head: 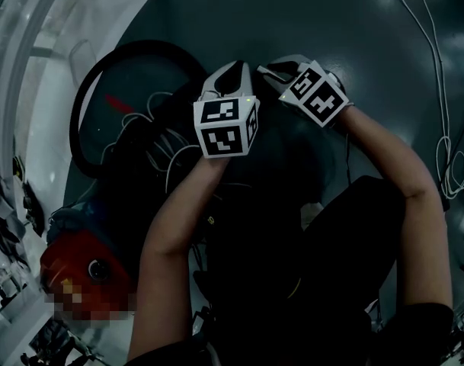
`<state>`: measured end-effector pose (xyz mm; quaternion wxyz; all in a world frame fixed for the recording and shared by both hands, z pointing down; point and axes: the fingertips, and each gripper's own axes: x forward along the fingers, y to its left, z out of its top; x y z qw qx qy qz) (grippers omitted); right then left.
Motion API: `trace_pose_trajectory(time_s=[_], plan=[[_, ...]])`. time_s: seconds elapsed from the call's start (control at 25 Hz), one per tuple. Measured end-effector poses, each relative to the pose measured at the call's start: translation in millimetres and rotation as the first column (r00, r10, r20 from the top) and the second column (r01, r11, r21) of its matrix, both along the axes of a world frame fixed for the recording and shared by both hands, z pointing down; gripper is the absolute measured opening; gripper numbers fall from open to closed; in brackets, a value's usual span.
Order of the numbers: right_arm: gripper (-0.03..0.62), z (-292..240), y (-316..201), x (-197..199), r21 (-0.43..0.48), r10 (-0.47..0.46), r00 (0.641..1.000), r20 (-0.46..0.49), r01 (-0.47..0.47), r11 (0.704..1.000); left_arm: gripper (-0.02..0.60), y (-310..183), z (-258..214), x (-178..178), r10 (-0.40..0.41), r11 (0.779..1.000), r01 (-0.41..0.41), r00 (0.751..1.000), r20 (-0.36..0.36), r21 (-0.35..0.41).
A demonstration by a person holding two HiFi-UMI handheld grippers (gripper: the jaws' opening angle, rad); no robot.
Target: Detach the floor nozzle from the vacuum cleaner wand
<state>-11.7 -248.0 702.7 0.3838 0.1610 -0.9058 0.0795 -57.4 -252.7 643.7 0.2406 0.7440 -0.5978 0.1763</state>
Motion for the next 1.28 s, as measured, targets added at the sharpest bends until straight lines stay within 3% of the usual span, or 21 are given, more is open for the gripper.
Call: trace_pose_trajectory(time_s=[0.2, 0.36, 0.48, 0.68, 0.88, 1.08, 1.28], plan=[[0.052, -29.7, -16.0, 4.1, 0.018, 0.122, 0.987, 0.107, -0.125, 0.992, 0.011, -5.4, -11.2, -12.0, -0.050, 0.995, 0.047, 0.998, 0.035, 0.084], [0.026, -58.2, -33.9, 6.8, 0.066, 0.244, 0.947, 0.208, -0.263, 0.963, 0.009, -11.2, -25.6, -21.1, -0.073, 0.982, 0.061, 0.996, 0.057, 0.179], [-0.002, -82.5, -40.6, 5.8, 0.134, 0.279, 0.917, 0.285, -0.327, 0.936, 0.009, -14.5, -36.9, -20.9, -0.064, 0.973, 0.047, 0.996, 0.068, 0.227], [-0.003, -111.5, -41.3, 5.1, 0.187, 0.297, 0.868, 0.398, -0.394, 0.900, 0.009, -13.9, -52.5, -20.5, -0.052, 0.955, 0.016, 0.992, 0.115, 0.297], [-0.005, -133.7, -39.7, 2.0, 0.206, 0.272, 0.834, 0.480, -0.408, 0.889, 0.009, -15.9, -71.8, -13.5, -0.032, 0.931, -0.025, 0.989, 0.148, 0.364], [-0.006, -139.1, -36.4, -0.6, 0.231, 0.249, 0.840, 0.481, -0.395, 0.889, 0.009, -16.9, -77.8, -24.9, -0.087, 0.916, 0.028, 0.988, 0.130, 0.401], [-0.006, -137.0, -34.7, -1.4, 0.233, 0.245, 0.844, 0.477, -0.391, 0.890, 0.009, -16.7, -77.4, -27.6, -0.092, 0.918, 0.044, 0.990, 0.104, 0.394]])
